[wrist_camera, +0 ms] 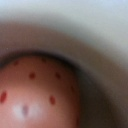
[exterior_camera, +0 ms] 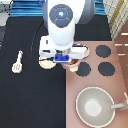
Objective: Take the lid off the pot, put the pot on the plate, and use the tool to push the pot to the front of the table.
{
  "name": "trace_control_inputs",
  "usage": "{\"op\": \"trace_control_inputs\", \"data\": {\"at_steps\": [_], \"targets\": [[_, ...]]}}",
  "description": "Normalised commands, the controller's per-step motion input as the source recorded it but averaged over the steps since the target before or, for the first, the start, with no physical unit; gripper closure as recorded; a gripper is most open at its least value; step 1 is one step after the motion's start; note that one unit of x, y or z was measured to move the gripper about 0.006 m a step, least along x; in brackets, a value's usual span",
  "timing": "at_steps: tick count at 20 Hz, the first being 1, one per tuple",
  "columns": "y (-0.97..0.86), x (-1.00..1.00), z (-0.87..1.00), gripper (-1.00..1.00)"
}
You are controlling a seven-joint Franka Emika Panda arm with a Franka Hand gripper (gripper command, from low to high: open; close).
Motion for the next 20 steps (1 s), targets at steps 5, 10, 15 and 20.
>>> {"op": "trace_control_inputs", "data": {"at_steps": [5, 10, 15, 20], "targets": [[-0.64, -0.93, -0.44, 1.0], [-0.56, -1.0, -0.65, 1.0], [-0.5, -1.0, -0.68, 1.0], [-0.5, -1.0, -0.67, 1.0]]}}
